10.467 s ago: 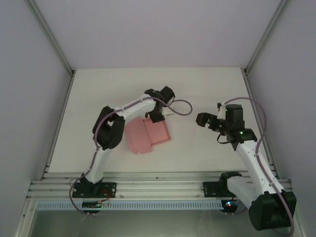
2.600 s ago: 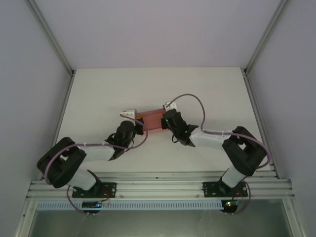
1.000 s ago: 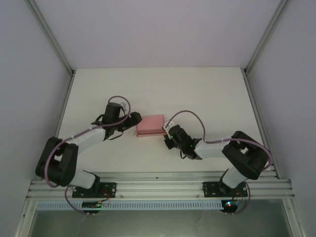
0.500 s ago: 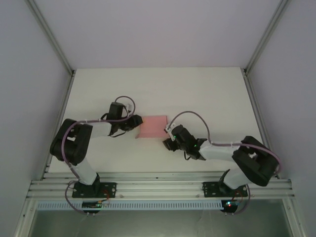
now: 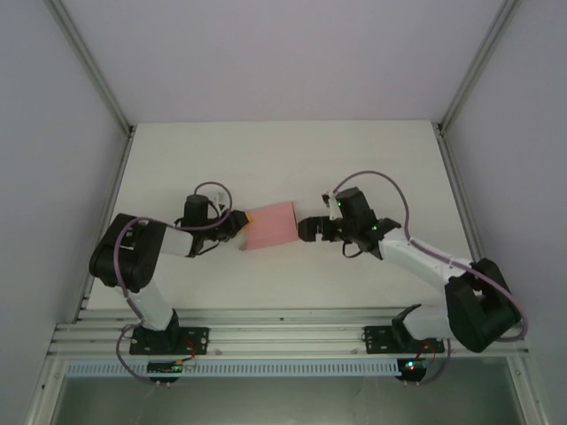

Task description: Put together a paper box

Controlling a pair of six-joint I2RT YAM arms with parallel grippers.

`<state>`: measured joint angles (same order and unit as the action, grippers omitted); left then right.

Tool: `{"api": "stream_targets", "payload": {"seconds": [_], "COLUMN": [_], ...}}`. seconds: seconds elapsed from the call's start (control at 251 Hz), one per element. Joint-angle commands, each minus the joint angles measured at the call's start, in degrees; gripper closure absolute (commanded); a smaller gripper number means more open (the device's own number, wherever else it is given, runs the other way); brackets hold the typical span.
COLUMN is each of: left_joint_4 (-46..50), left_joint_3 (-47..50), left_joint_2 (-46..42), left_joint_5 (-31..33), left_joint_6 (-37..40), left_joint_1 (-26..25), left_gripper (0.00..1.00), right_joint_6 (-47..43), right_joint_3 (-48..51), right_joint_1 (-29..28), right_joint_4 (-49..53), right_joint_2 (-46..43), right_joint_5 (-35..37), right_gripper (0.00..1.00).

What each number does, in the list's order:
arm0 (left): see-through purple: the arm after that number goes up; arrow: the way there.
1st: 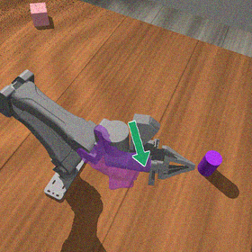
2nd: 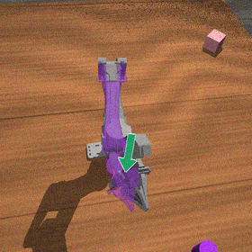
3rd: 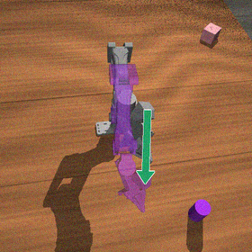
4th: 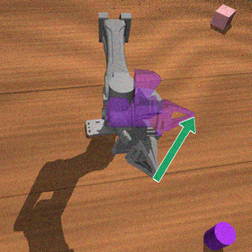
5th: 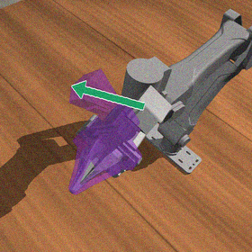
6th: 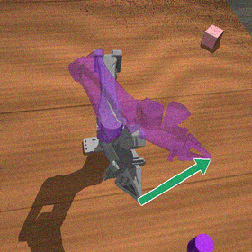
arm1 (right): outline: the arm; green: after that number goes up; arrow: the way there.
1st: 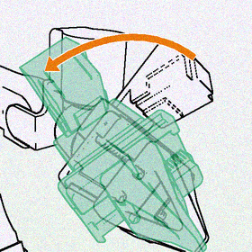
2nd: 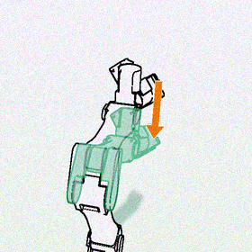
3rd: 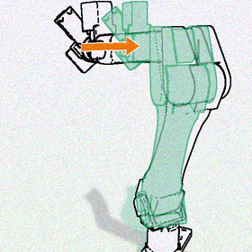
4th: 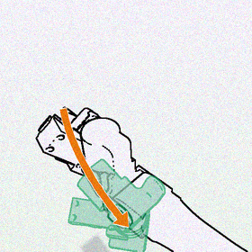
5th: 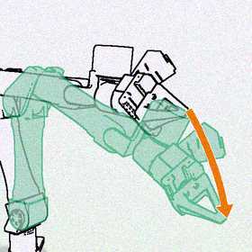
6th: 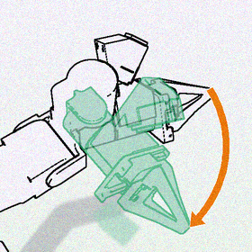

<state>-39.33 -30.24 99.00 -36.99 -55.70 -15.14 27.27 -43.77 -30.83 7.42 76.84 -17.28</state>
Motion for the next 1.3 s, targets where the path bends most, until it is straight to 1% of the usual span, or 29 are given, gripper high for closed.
{"api": "stream_targets", "payload": {"seconds": [0.0,0.044,0.108,0.208,0.307,0.423,0.555,0.635,0.69,0.75,0.794,0.826,0.882,0.93,0.974,1.01,1.026,1.05,1.082,1.122,1.126,1.134,1.197,1.257,1.297], "left_joint_4": [-10.55,-12.95,-15.05,-14.64,-13.22,-12.26,-12.43,-13.01,-13.2,-13.49,-13.49,-13.32,-13.01,-12.33,-11.17,-9.55,-8.41,-6.23,-2.33,4.01,4.79,6.31,19.42,31.21,37.7], "left_joint_3": [2.51,3.16,3.44,3.51,3.2,2.96,2.82,2.61,2.31,2.0,1.71,1.5,1.0,0.43,-0.28,-0.97,-1.38,-2.13,-3.13,-4.66,-4.83,-5.2,-8.66,-12.15,-14.07], "left_joint_2": [3.21,4.2,5.2,5.68,5.54,5.5,5.41,5.3,5.22,4.99,4.68,4.43,3.71,2.78,1.6,0.17,-0.52,-1.83,-3.9,-7.03,-7.4,-8.16,-14.15,-20.15,-23.83], "left_joint_5": [-3.51,-3.85,-4.49,-4.76,-4.66,-4.6,-4.83,-5.19,-5.43,-5.68,-5.93,-6.05,-6.24,-6.08,-6.25,-6.09,-5.93,-5.79,-5.28,-3.96,-3.78,-3.37,0.65,6.77,10.66], "left_joint_6": [-5.2,-6.16,-6.22,-5.24,-4.0,-3.36,-3.09,-2.99,-3.02,-3.06,-2.89,-2.79,-2.63,-2.43,-1.6,-0.62,0.02,1.39,4.09,8.24,8.73,9.86,19.62,30.19,37.27], "left_joint_1": [1.79,2.19,2.31,2.26,2.33,2.38,2.35,2.32,2.31,2.36,2.37,2.32,2.35,2.38,2.39,2.39,2.4,2.39,2.4,2.31,2.31,2.24,1.51,-0.73,-3.13], "left_gripper": [0.89,0.89,0.9,0.9,0.9,0.9,0.89,0.87,0.87,0.86,0.86,0.85,0.82,0.77,0.67,0.62,0.58,0.49,0.33,0.03,0.01,0.0,0.0,0.0,0.0], "right_joint_6": [7.57,8.09,7.93,6.64,7.0,7.79,11.16,12.69,14.3,17.24,21.36,22.66,24.67,25.75,26.16,26.17,26.26,26.28,26.36,26.73,26.8,26.9,27.63,28.15,26.15], "right_joint_3": [-3.65,-4.55,-6.25,-9.63,-11.88,-13.62,-12.47,-11.49,-10.89,-9.85,-8.97,-8.36,-7.51,-6.76,-6.31,-6.07,-5.99,-5.83,-5.65,-5.6,-5.61,-5.62,-6.52,-8.53,-10.5], "right_joint_1": [2.69,3.44,3.76,3.73,3.73,3.28,2.57,2.03,1.73,1.49,1.39,1.39,1.85,2.0,2.14,2.28,2.39,2.56,2.76,3.1,3.17,3.19,3.98,5.32,6.34], "right_joint_4": [3.4,2.07,1.33,1.38,0.12,-1.98,-8.43,-12.91,-15.67,-20.06,-24.33,-26.11,-28.73,-29.91,-30.07,-29.26,-28.56,-27.63,-26.57,-24.75,-24.57,-24.06,-18.12,-7.99,-0.21], "right_joint_2": [4.9,6.93,9.65,13.71,18.25,22.4,24.35,24.72,25.14,25.37,25.64,25.74,25.58,25.15,24.55,23.84,23.49,22.93,22.06,20.86,20.7,20.43,18.46,17.23,16.78], "right_joint_5": [-11.97,-13.91,-14.72,-14.92,-17.48,-20.38,-23.84,-25.77,-26.4,-27.54,-29.05,-30.31,-30.9,-30.97,-30.95,-30.78,-30.53,-30.19,-30.01,-29.65,-29.61,-29.58,-29.2,-29.19,-30.05], "right_gripper": [0.0,0.0,0.0,0.0,0.0,0.05,0.14,0.21,0.3,0.36,0.44,0.49,0.59,0.63,0.66,0.66,0.66,0.66,0.66,0.64,0.64,0.64,0.64,0.64,0.62]}}
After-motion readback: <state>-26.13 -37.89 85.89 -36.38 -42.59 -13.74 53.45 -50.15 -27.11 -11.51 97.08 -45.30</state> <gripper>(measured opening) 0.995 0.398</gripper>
